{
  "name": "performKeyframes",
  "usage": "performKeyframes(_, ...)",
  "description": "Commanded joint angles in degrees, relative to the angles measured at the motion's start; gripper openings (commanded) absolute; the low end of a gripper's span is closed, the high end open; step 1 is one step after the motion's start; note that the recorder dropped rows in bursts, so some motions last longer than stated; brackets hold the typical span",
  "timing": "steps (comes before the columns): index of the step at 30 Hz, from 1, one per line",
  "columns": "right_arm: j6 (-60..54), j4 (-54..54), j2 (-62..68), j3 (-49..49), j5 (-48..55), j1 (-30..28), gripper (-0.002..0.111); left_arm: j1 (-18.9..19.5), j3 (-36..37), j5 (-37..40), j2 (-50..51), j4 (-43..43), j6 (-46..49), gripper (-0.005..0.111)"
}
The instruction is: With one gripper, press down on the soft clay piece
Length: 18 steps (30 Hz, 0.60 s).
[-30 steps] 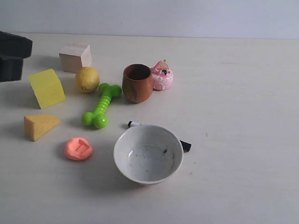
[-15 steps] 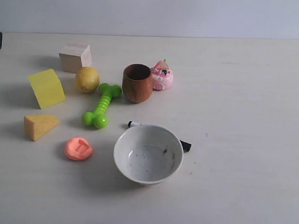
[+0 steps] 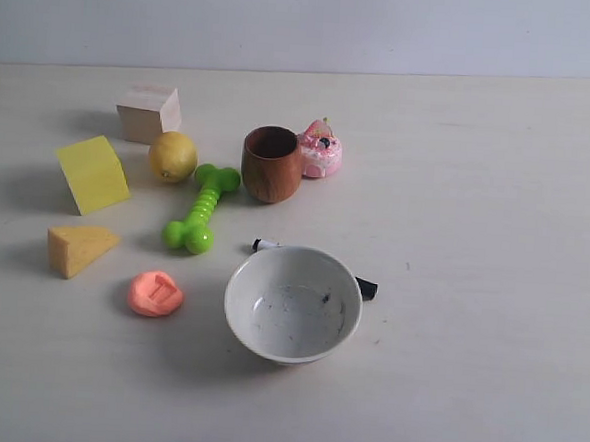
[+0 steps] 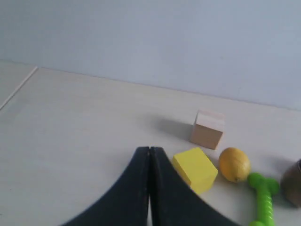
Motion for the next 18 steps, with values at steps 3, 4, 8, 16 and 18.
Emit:
performKeyframes(3, -0.4, 0.2, -0.4, 0.3, -0.7, -0.3, 0.002, 7.4, 15.0, -15.9, -9.9, 0.7, 1.2, 0.000)
performKeyframes(4, -0.4, 0.2, -0.4, 0.3, -0.7, -0.3, 0.002, 8.3, 18.9, -17.8, -12.1, 0.7, 0.9, 0.000)
performKeyframes(8, -0.4, 0.2, -0.4, 0.3, -0.7, -0.3, 0.002, 8.3, 27.6, -23.0, -19.2, -1.6, -2.0, 0.000)
performKeyframes(16, -0.4, 0.2, -0.4, 0.3, -0.7, -0.3, 0.002, 8.3, 30.8, -22.9, -21.5, -1.6, -3.0, 0.000)
performKeyframes(18, -0.4, 0.2, -0.4, 0.3, -0.7, -0.3, 0.002, 8.3, 31.5, -23.0, -23.5, -1.6, -3.7, 0.000)
